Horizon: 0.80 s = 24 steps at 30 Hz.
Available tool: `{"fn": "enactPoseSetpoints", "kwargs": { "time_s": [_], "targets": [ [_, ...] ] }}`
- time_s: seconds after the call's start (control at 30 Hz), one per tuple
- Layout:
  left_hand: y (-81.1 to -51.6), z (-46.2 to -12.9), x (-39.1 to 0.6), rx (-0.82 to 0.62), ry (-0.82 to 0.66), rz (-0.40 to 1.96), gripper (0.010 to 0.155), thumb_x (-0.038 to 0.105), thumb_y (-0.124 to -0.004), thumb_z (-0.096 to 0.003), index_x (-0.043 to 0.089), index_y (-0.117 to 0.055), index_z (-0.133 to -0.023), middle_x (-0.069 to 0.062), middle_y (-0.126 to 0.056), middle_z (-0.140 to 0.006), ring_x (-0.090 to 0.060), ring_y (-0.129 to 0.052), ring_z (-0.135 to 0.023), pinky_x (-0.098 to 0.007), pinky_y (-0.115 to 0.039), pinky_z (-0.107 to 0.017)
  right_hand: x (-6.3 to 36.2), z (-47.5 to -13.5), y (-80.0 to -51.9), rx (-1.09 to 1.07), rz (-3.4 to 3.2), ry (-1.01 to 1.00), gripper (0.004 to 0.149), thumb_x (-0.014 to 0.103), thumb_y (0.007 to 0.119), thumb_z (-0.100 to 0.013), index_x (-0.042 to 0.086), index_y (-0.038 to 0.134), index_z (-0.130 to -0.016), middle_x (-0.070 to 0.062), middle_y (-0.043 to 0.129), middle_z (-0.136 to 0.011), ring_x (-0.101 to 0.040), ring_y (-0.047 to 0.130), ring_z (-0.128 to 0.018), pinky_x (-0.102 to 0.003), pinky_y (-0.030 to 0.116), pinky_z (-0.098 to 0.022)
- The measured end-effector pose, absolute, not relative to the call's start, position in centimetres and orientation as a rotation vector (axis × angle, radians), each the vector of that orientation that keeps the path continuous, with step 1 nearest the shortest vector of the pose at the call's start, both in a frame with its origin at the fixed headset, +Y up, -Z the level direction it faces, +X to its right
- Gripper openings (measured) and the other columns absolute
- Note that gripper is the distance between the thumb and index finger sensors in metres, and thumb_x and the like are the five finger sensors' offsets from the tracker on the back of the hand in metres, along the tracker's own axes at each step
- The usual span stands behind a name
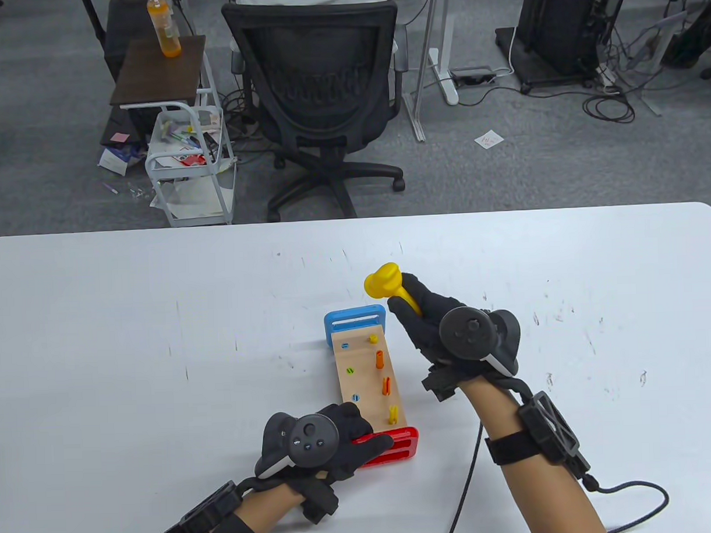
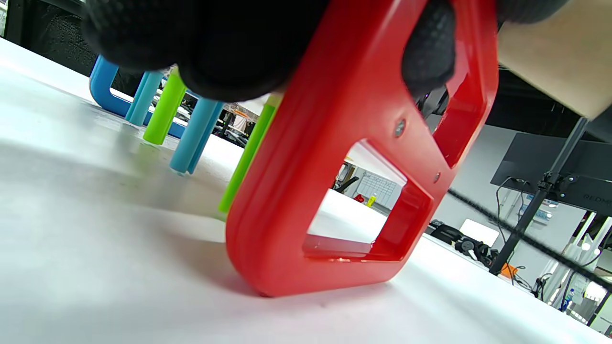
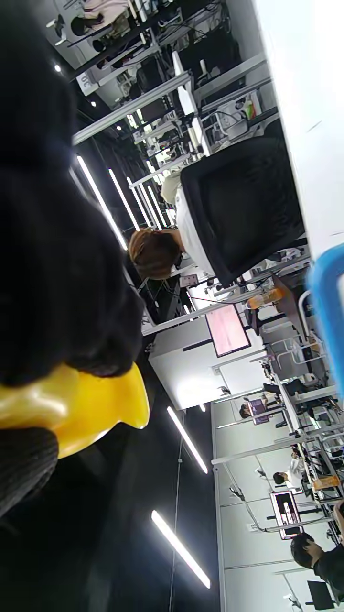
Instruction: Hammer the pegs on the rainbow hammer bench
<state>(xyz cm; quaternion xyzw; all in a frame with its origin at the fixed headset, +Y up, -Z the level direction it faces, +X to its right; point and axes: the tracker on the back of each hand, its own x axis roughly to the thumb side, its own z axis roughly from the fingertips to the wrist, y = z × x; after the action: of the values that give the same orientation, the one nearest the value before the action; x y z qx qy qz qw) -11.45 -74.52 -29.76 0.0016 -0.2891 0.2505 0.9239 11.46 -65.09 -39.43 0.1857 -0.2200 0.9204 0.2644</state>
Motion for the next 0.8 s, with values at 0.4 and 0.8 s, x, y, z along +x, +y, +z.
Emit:
{"fn": "enactPoseSetpoints", "kwargs": {
  "time_s": [0.4, 0.8],
  "targets": [
    [-74.5, -29.7, -11.5, -0.001, -0.594, 0.523, 0.061, 0.079, -0.059, -0.0489, 0.030, -0.094, -0.060, 0.002, -0.088, -0.070, -0.022, -0.094, -0.051, -0.039, -0.087, -0.043, 10.9, -39.3, -65.7, 0.547, 2.617, -0.531, 0.059, 0.047, 0.060, -0.061, 0.007, 0.071, -0.102, -0.013, 0.102, -0.051, -0.020, 0.098, -0.014, -0.040, 0.088, -0.017],
    [-74.5, -29.8, -11.5, -0.004, -0.598, 0.524, 0.061, 0.079, -0.059, -0.0490, 0.030, -0.094, -0.060, 0.002, -0.088, -0.070, -0.023, -0.094, -0.050, -0.039, -0.087, -0.043, 12.5, -35.9, -63.3, 0.622, 2.475, -0.587, 0.059, 0.049, 0.061, -0.061, 0.007, 0.072, -0.102, -0.012, 0.103, -0.050, -0.018, 0.098, -0.012, -0.038, 0.089, -0.016]
  ]
}}
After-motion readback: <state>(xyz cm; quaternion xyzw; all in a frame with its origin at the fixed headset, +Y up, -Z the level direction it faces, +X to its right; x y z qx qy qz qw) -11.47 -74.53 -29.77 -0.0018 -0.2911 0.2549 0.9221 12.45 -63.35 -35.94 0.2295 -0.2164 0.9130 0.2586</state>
